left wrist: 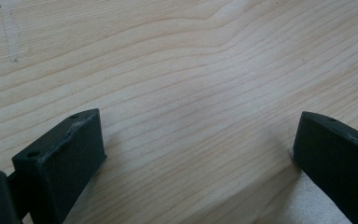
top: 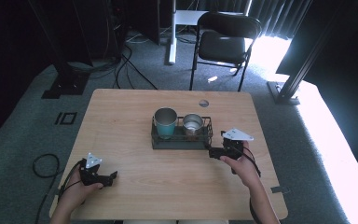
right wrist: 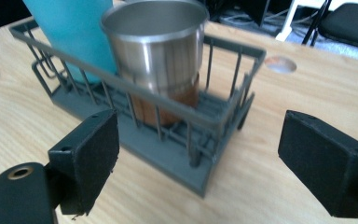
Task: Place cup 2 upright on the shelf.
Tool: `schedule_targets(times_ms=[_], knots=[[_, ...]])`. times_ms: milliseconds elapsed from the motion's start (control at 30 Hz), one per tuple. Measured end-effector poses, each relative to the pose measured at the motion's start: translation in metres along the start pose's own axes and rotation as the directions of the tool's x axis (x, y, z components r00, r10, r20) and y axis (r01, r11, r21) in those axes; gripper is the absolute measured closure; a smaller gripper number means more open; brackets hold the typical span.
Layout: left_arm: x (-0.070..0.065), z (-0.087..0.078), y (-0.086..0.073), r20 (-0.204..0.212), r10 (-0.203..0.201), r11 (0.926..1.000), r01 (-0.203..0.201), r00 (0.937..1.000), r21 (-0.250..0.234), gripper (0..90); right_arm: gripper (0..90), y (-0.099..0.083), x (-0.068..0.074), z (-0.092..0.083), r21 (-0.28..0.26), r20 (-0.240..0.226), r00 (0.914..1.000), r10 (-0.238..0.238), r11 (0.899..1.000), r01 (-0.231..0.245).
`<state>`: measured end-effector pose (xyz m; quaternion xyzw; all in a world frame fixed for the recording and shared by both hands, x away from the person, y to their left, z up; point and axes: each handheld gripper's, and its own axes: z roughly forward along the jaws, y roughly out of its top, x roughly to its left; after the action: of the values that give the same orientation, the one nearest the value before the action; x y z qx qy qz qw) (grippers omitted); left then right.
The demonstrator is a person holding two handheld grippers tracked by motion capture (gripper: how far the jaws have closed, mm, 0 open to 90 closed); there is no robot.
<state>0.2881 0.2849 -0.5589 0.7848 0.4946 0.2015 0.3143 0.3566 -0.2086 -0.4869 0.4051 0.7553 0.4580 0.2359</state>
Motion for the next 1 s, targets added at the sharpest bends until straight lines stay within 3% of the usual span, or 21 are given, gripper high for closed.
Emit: schedule_targets(times_ms=[200,433,1000], knots=[[0.0,0.0,0.0,0.0,0.0,1.0,0.0,1.0,0.001,2.8,12.1,-0.014,-0.006,-0.005,0.009,0.003,0.9995,0.031,0.999,-0.031],[0.0,0.0,0.0,0.0,0.0,1.0,0.0,1.0,0.001,2.8,12.2,-0.031,-0.01,-0.012,0.063,0.013,0.9999,0.003,0.998,-0.004],[0.0,0.0,0.0,0.0,0.0,1.0,0.0,1.0,0.001,2.8,12.2,-0.074,-0.019,-0.033,0.132,0.057,0.9975,0.041,0.99,-0.049]])
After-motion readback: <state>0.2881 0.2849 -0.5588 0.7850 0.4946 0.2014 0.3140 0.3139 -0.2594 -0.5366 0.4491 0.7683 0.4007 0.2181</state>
